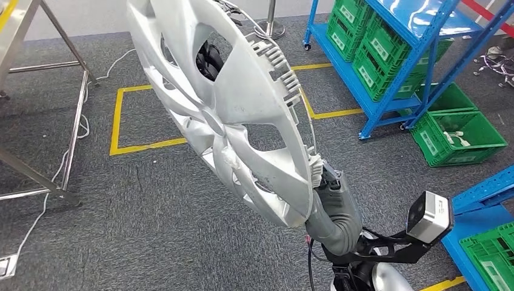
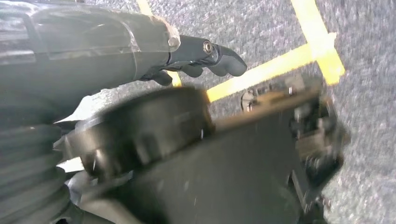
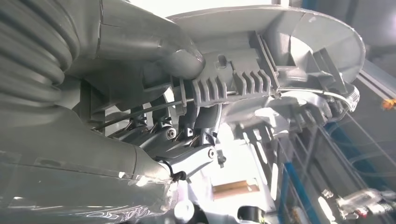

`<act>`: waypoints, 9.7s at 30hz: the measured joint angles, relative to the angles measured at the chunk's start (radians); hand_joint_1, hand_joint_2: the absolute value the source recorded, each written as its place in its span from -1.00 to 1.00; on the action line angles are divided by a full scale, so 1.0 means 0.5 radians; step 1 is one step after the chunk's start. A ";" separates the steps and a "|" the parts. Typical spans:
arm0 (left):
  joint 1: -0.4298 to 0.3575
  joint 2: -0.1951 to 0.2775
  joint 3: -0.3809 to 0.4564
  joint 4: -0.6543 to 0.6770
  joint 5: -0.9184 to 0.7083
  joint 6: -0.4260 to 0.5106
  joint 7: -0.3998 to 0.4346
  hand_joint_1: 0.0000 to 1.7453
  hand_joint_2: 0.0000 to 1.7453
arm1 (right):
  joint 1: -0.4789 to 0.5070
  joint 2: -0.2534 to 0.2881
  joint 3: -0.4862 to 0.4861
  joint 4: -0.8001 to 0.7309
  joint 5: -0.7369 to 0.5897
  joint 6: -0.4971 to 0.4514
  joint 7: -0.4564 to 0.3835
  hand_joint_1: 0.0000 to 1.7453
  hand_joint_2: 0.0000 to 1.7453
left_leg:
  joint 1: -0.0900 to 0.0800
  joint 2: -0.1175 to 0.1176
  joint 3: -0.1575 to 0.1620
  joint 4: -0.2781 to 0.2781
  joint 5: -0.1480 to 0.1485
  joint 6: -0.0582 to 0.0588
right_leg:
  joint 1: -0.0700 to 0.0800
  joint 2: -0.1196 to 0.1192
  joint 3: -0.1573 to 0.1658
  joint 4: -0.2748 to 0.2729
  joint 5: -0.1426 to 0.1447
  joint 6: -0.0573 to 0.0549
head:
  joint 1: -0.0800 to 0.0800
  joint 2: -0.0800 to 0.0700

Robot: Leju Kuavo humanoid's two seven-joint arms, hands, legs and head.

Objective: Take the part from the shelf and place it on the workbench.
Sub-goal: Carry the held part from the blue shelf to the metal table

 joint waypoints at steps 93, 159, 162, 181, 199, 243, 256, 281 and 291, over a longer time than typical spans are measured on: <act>0.000 0.090 0.001 0.013 0.037 0.021 -0.006 -1.00 1.00 | -0.044 0.092 -0.009 0.156 -0.077 0.189 -0.102 1.00 1.00 | -0.006 0.012 -0.012 0.040 -0.019 0.007 | 0.004 0.005 -0.049 0.051 0.010 -0.002 | -0.017 0.000; 0.001 0.010 0.002 0.016 0.117 0.024 -0.047 -1.00 1.00 | -0.262 0.118 0.100 0.173 -0.077 0.156 0.041 1.00 1.00 | 0.000 -0.075 -0.045 0.027 0.036 0.087 | -0.025 0.063 -0.106 0.202 -0.099 0.043 | 0.009 0.000; -0.001 0.010 0.002 0.016 0.121 0.025 -0.049 -1.00 1.00 | -0.258 0.117 0.101 0.174 -0.078 0.157 0.040 1.00 1.00 | -0.008 -0.135 -0.061 0.028 0.048 0.106 | -0.028 0.124 -0.264 0.578 -0.273 0.047 | 0.044 0.000; -0.001 0.018 0.002 0.016 0.126 0.021 -0.022 -1.00 1.00 | -0.238 0.123 0.102 0.188 -0.123 0.163 0.018 1.00 1.00 | 0.028 -0.129 -0.139 0.263 -0.028 -0.044 | -0.026 0.117 -0.029 -0.011 0.057 -0.026 | 0.005 0.000; 0.002 0.016 0.002 0.016 0.125 0.021 -0.033 -1.00 1.00 | -0.228 0.127 0.098 0.195 -0.165 0.197 -0.018 1.00 1.00 | -0.018 -0.145 -0.053 0.046 0.028 0.094 | 0.004 0.137 -0.104 0.166 0.016 -0.040 | 0.079 0.000; 0.003 0.015 0.002 0.016 0.135 -0.002 0.010 -1.00 1.00 | -0.254 0.131 0.102 0.195 -0.188 0.247 -0.012 1.00 1.00 | -0.028 -0.137 -0.054 0.004 0.049 0.096 | 0.004 0.138 -0.046 0.007 0.028 0.011 | 0.024 0.000; 0.002 0.015 0.002 0.016 0.135 -0.003 0.029 -1.00 1.00 | -0.253 0.131 0.102 0.195 -0.189 0.247 -0.012 1.00 1.00 | -0.027 -0.137 -0.053 0.004 0.049 0.096 | 0.004 0.138 -0.045 0.007 0.028 0.011 | 0.022 0.000; 0.002 0.026 0.001 0.016 0.135 -0.003 0.029 -1.00 1.00 | -0.249 0.132 0.101 0.195 -0.205 0.264 -0.019 1.00 1.00 | -0.045 -0.137 -0.037 -0.011 0.041 0.144 | -0.023 0.139 -0.043 0.011 0.011 0.064 | 0.002 0.000; 0.005 0.025 0.001 0.016 0.135 -0.003 0.029 -1.00 1.00 | -0.233 0.131 0.101 0.212 -0.205 0.269 -0.019 1.00 1.00 | -0.048 -0.131 0.082 -0.031 -0.029 0.157 | -0.021 0.145 -0.248 0.259 0.072 0.040 | 0.061 0.000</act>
